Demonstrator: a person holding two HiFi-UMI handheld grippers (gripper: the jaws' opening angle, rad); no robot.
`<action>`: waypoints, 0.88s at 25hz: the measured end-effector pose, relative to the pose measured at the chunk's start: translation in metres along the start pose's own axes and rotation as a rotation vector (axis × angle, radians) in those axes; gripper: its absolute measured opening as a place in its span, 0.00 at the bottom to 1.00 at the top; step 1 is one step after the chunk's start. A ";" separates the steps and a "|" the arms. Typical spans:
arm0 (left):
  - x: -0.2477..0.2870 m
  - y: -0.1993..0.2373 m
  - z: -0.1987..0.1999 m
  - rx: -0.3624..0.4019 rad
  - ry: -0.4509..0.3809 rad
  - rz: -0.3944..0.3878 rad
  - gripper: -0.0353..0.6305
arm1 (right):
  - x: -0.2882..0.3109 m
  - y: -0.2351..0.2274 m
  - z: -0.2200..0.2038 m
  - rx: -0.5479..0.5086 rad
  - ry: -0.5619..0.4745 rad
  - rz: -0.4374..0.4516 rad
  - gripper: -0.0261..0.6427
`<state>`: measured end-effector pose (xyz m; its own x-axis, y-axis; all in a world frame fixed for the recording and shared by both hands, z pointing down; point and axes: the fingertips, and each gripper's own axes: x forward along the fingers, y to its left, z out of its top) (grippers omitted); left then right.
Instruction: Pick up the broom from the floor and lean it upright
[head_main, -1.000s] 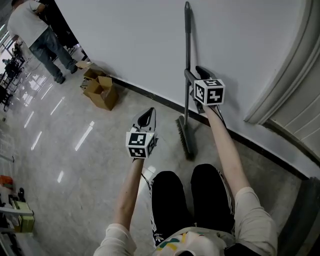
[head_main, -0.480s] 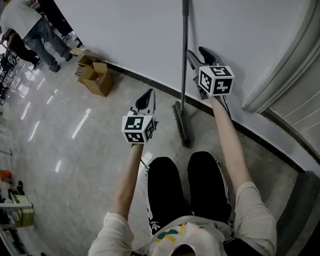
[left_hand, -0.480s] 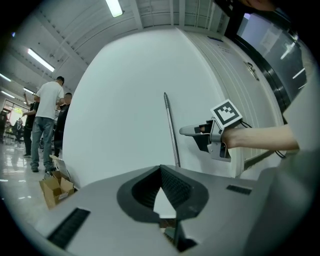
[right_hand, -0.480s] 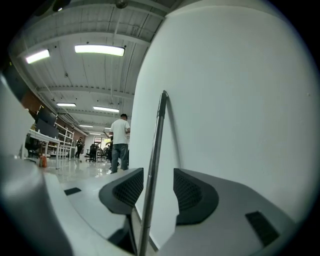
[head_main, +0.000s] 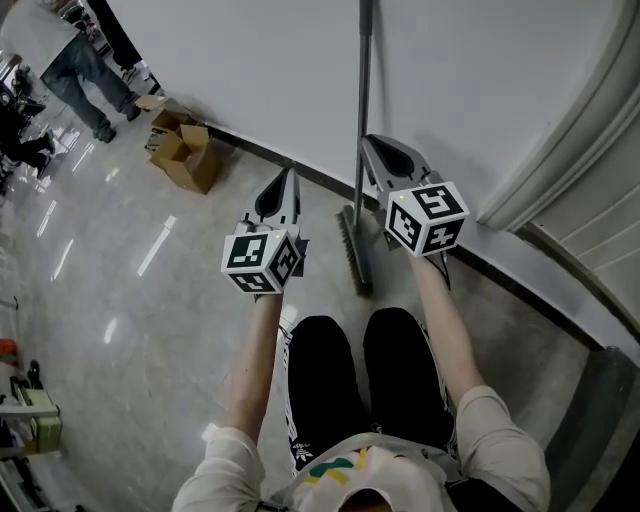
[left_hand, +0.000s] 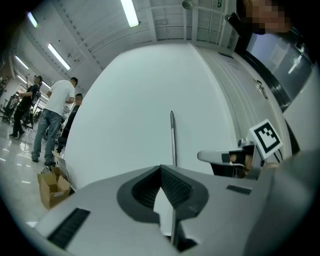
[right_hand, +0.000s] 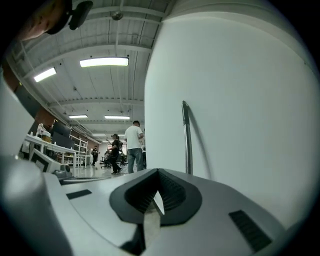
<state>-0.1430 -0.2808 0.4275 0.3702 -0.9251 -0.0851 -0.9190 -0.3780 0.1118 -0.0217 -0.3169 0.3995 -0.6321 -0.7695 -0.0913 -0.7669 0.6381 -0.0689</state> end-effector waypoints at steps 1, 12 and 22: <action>-0.001 -0.002 0.001 0.000 -0.008 0.003 0.12 | -0.004 0.006 -0.009 0.014 0.008 0.006 0.06; -0.008 -0.023 0.057 0.112 0.045 0.053 0.12 | -0.027 0.013 0.009 0.123 0.115 -0.036 0.06; -0.047 -0.071 0.324 0.036 0.100 0.134 0.12 | -0.056 0.110 0.252 -0.023 0.315 0.021 0.06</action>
<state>-0.1386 -0.1985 0.1030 0.2536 -0.9669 0.0278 -0.9648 -0.2507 0.0795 -0.0429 -0.1965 0.1466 -0.6483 -0.7289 0.2202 -0.7534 0.6558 -0.0473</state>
